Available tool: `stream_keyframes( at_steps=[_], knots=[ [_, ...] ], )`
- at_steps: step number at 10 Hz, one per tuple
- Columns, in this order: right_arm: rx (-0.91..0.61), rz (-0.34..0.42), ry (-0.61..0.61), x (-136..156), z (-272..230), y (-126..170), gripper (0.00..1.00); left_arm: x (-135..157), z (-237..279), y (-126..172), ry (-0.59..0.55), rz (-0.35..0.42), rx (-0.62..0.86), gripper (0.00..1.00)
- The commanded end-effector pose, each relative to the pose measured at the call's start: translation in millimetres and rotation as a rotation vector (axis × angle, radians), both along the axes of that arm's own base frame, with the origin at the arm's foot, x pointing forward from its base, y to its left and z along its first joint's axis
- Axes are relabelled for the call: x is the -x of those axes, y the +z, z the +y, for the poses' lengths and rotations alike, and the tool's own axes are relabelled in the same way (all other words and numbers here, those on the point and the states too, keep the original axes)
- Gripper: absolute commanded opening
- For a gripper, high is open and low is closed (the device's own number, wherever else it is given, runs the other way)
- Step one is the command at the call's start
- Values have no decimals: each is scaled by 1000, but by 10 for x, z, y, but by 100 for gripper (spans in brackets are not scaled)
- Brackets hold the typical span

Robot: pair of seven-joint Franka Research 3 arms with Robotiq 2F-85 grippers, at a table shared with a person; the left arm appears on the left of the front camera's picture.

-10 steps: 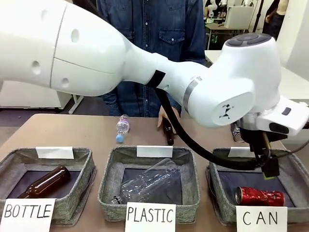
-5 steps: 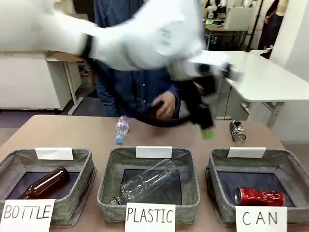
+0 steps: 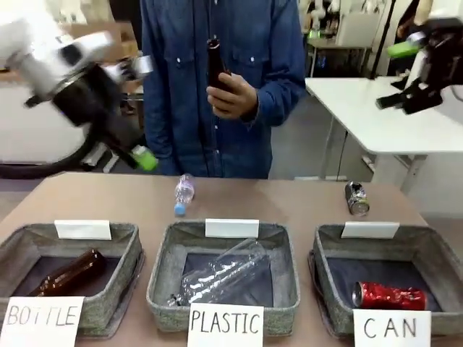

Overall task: Sort the can waste into the basket.
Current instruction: Pick up the can waste from the table and place it in the right Fabric basket.

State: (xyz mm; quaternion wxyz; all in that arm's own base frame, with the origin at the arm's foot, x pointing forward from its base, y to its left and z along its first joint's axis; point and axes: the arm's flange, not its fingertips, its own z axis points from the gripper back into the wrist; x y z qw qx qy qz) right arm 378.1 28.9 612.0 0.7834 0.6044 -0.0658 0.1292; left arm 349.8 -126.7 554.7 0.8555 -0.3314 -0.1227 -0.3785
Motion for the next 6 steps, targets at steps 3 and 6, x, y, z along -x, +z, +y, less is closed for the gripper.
stream_keyframes(
  at_steps=[3, 6],
  knots=[
    [-80, -27, 74, -100, 308, 17, 100, -9, 1413, -126, 340, 232, 379, 100],
    [-63, 44, -60, -209, 39, 30, 100, 47, 1672, -154, 316, 218, 362, 100]
  ],
)
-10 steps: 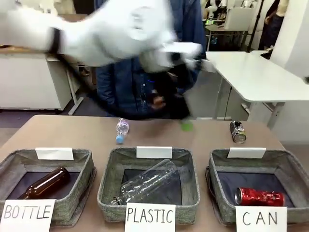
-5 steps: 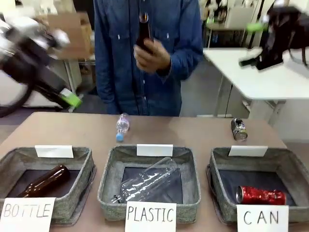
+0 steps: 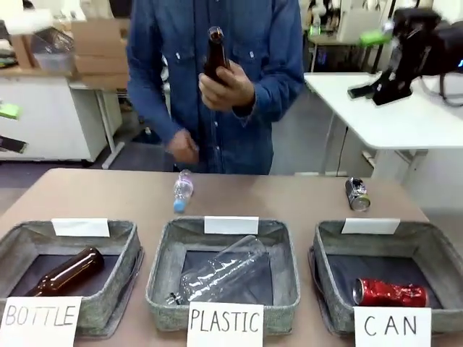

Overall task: Sort the can waste into the basket.
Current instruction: Pick up the can waste from the table and place it in the right Fabric basket.

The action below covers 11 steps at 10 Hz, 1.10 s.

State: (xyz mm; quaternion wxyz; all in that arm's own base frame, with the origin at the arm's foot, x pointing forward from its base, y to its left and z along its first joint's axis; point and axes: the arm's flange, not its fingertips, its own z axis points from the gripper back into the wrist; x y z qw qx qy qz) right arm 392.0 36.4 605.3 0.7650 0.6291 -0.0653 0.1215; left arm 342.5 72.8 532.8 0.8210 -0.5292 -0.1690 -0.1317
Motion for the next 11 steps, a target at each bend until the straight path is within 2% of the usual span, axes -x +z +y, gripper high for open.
stream_keyframes(
  at_steps=[1, 11],
  knots=[
    [3, -13, 43, 48, 147, 24, 100, -27, -323, 66, -79, -10, -96, 100],
    [11, -5, 36, 39, 145, 12, 100, -27, -323, 66, -79, -10, -96, 100]
  ],
)
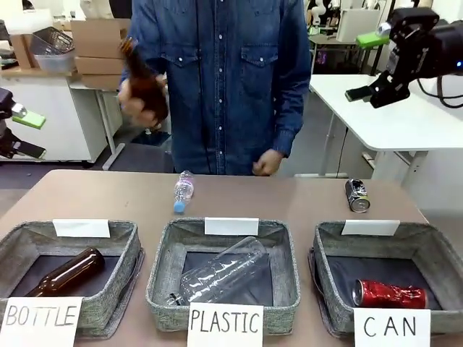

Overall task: Sort the can waste into the basket.
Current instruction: Pick up the can waste from the table and place it in the right Fabric basket.

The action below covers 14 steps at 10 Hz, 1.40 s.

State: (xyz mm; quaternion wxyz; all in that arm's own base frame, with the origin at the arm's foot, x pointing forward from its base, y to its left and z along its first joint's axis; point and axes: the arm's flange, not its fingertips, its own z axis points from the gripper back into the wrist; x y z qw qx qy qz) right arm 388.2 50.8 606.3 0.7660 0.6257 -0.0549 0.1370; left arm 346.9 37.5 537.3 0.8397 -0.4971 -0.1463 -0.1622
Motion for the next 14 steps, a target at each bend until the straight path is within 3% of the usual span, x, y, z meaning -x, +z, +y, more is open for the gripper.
stream_keyframes(
  at_steps=[1, 4, 6, 8, 9, 11, 12, 13, 14],
  knots=[
    [481, -57, -187, -114, 20, -100, 100, 18, 30, 20, -21, -12, -7, 100],
    [1245, -158, -412, -535, -174, -463, 100, 18, 30, 20, -21, -12, -7, 100],
    [1596, -205, -509, -619, -464, -697, 100, 18, 30, 20, -21, -12, -7, 100],
    [1546, -238, -592, -536, -635, -694, 100, 18, 30, 20, -21, -12, -7, 100],
    [1098, -319, -306, -675, -596, -643, 100, 18, 30, 20, -21, -12, -7, 100],
    [1098, -319, -306, -675, -596, -643, 100, 18, 30, 20, -21, -12, -7, 100],
    [1203, -342, -367, -644, -656, -704, 100, 18, 30, 20, -21, -12, -7, 100],
    [1236, -280, -315, -917, -613, -928, 100, 18, 30, 20, -21, -12, -7, 100],
    [1230, -278, -256, -1132, -549, -1138, 100, 18, 30, 20, -21, -12, -7, 100]
  ],
)
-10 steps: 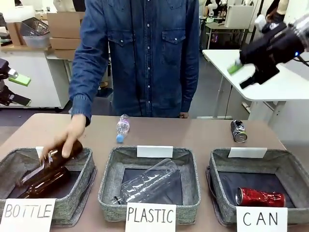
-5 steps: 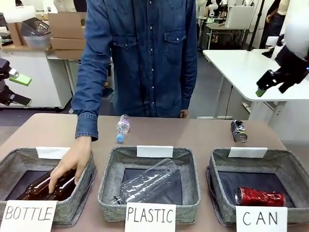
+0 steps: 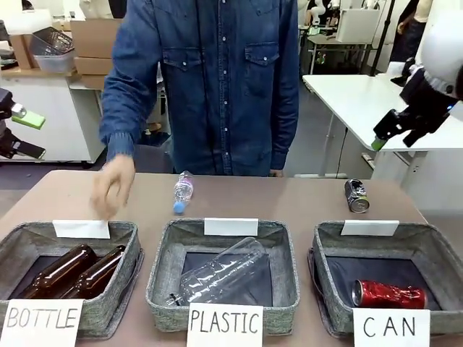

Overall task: Sort the can waste into the basket.
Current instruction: Pick up the can waste from the table and place it in the right Fabric basket.

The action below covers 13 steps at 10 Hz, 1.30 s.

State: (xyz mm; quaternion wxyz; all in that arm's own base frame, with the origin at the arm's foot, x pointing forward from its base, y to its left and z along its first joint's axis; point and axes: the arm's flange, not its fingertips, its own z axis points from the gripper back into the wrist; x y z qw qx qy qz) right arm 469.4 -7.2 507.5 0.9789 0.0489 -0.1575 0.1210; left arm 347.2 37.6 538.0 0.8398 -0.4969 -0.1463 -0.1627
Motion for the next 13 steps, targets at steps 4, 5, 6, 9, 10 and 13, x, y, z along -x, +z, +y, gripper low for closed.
stream_keyframes(
  at_steps=[4, 5, 6, 9, 10, 13],
  knots=[
    [87, 238, -22, -920, 127, -1202, 100, 21, 29, 14, -20, -11, -7, 100],
    [108, 265, -44, -998, 147, -1401, 100, 21, 29, 14, -20, -11, -7, 100],
    [144, 287, -93, -1055, 147, -1578, 100, 21, 29, 14, -20, -11, -7, 100],
    [195, 281, -175, -1117, 133, -1852, 100, 21, 29, 14, -20, -11, -7, 100],
    [187, 293, -191, -1135, 135, -1907, 100, 21, 29, 14, -20, -11, -7, 100],
    [184, 278, -231, -1148, 111, -1942, 100, 21, 29, 14, -20, -11, -7, 100]
  ],
)
